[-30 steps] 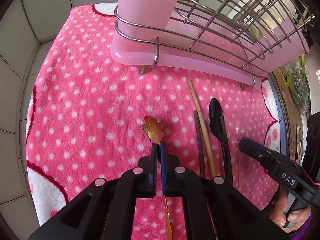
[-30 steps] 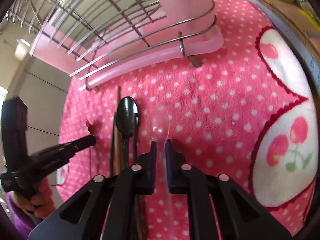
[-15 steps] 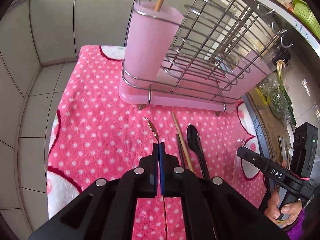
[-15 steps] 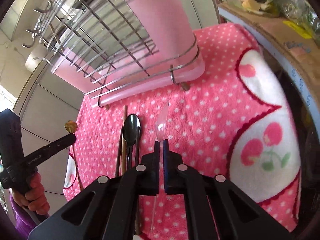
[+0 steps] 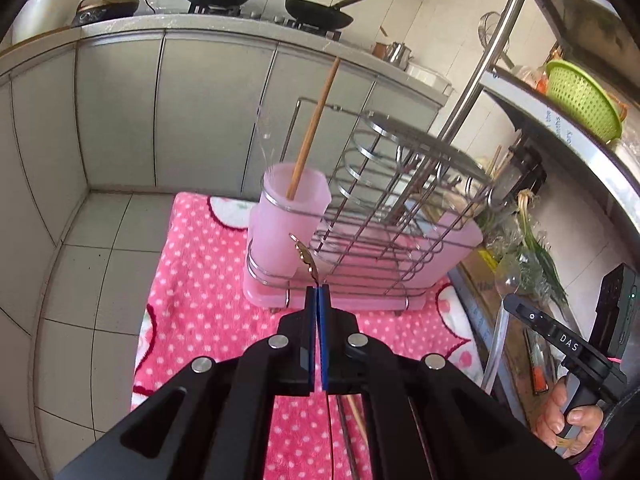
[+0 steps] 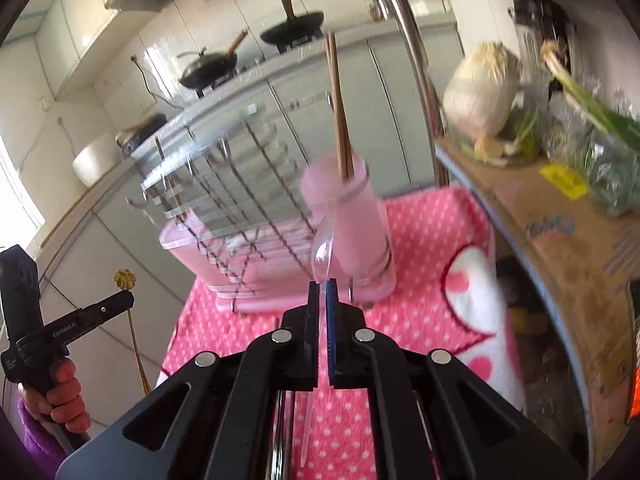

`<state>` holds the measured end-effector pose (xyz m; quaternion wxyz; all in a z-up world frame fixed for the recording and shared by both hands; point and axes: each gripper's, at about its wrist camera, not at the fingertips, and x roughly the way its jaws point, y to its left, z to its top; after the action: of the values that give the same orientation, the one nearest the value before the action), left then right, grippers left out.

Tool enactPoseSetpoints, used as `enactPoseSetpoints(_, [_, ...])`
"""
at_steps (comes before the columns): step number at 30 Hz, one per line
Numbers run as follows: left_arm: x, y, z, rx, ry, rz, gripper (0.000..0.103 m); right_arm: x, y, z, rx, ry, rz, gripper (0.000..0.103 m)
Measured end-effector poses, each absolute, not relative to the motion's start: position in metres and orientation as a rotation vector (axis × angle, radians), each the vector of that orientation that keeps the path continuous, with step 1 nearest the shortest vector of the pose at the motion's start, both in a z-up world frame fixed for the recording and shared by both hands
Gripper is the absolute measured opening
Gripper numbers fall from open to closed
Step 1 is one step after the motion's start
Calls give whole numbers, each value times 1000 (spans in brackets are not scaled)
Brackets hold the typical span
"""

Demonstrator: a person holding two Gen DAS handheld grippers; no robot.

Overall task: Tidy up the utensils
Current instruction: 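Lift both spoons upright and carry them over the pink cup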

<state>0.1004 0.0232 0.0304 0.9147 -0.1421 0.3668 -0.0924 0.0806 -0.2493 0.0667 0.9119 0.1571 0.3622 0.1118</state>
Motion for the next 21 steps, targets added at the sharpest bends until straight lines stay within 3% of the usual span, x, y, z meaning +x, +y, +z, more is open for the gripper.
enactPoseSetpoints(12, [114, 30, 122, -297, 420, -146, 1, 104, -257, 152, 262, 392, 207, 3])
enactPoseSetpoints(21, [158, 25, 127, -247, 306, -42, 1, 139, -246, 157, 146, 200, 155, 3])
